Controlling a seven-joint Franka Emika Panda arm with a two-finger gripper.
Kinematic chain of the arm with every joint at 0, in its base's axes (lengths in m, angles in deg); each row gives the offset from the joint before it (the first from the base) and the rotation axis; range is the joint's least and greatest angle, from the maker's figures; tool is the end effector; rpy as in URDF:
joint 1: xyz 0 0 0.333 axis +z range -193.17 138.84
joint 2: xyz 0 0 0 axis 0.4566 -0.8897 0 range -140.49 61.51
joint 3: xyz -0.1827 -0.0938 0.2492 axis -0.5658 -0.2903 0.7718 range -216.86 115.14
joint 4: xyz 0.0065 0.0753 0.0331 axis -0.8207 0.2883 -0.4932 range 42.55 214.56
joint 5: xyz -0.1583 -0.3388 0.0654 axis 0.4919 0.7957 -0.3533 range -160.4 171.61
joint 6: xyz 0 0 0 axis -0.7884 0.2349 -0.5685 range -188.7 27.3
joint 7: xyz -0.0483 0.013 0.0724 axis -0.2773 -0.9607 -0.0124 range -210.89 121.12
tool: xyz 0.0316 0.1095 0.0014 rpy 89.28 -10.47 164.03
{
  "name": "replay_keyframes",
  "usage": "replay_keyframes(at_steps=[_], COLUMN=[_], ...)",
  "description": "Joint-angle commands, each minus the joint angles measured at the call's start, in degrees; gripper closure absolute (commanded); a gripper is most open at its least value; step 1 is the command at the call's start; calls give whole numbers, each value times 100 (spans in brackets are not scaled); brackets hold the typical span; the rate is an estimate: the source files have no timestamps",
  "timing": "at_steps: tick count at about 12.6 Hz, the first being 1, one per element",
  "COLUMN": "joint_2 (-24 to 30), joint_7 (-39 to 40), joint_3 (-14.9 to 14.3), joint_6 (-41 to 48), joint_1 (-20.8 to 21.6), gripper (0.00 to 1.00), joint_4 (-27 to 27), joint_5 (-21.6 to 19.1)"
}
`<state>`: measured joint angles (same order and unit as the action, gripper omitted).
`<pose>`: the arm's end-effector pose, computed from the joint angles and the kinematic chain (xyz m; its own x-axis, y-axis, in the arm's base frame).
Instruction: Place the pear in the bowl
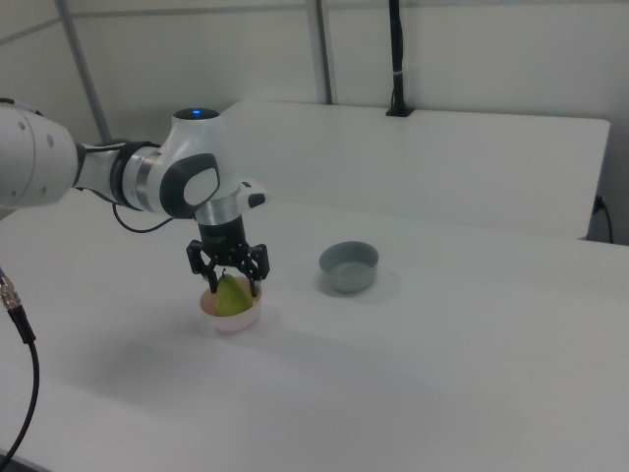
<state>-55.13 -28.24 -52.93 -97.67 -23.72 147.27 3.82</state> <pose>0.6060 0.0171 0.3662 0.9559 0.2938 -0.0018 0.2938 -0.9557 -0.0172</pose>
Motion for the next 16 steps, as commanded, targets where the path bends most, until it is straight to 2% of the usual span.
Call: replay_keyframes(at_steps=[1, 4, 8, 11, 14, 16], joint_2=[123, 412, 712, 1088, 1475, 1722], joint_7=[-65, -100, -1460, -1682, -1656, -1577], joint_3=[-39, -31, -31, -13, -13, -57], joint_6=[205, 1029, 2481, 3489, 4239, 4346], joint_1=[-20, -116, -195, -318, -538, -582], gripper=[0, 0, 0, 0, 0, 0], joint_4=[-42, -506, -1377, -1887, -2029, -1968], joint_5=[64, 47, 20, 38, 38, 12])
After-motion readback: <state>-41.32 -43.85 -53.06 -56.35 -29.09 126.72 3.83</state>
